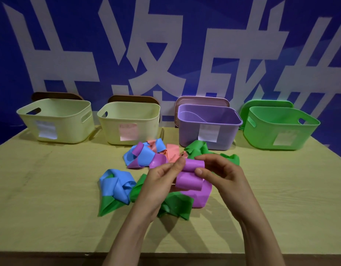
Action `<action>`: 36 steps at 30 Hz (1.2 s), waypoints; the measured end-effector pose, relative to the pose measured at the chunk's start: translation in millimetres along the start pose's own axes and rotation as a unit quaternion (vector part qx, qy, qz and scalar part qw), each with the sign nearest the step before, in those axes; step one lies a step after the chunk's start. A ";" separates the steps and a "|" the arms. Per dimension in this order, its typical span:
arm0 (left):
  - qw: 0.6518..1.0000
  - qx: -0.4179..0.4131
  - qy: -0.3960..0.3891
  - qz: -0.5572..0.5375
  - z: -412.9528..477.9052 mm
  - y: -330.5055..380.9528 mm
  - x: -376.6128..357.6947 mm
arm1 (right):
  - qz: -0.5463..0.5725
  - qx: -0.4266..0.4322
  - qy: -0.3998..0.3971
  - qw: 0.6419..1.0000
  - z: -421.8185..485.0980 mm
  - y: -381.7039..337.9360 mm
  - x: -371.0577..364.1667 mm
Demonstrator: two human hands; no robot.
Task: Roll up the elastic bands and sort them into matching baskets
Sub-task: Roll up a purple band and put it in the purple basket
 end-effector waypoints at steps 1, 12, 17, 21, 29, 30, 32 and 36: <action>1.000 -0.003 0.001 -0.004 0.0 1.0 -0.2 | 0.000 0.006 -0.003 1.000 -0.2 -0.6 -0.1; 0.997 -0.077 0.005 0.007 -1.4 4.4 3.9 | 0.035 -0.030 -0.016 0.999 -0.8 0.5 -2.1; 0.996 -0.092 -0.012 0.016 -1.1 4.8 2.0 | -0.005 -0.054 -0.019 0.998 -0.8 7.6 -8.1; 0.996 -0.081 -0.042 0.019 -0.2 3.2 4.4 | 0.016 -0.045 0.006 0.999 -0.9 9.7 -7.6; 0.990 -0.115 -0.040 0.076 2.4 11.1 6.7 | -0.014 0.001 0.006 1.000 3.3 4.5 -7.1; 0.989 -0.113 -0.045 0.084 4.6 12.1 6.8 | -0.007 0.007 0.010 1.000 5.4 3.8 -7.3; 0.989 -0.101 -0.060 0.094 11.3 12.9 7.2 | 0.005 0.017 0.023 1.000 12.1 2.3 -6.5; 0.985 -0.129 -0.040 0.103 32.9 21.8 8.6 | 0.044 0.005 0.047 0.998 35.0 8.9 -4.1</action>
Point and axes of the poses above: each hand's wrist, its own z-axis towards the middle knuckle, its own x-axis out of the back of the hand, y = z × x, the point moved 5 cm from there along z, towards the middle knuckle, and after that the axes turned 13 degrees about x, right-handed, at the moved point
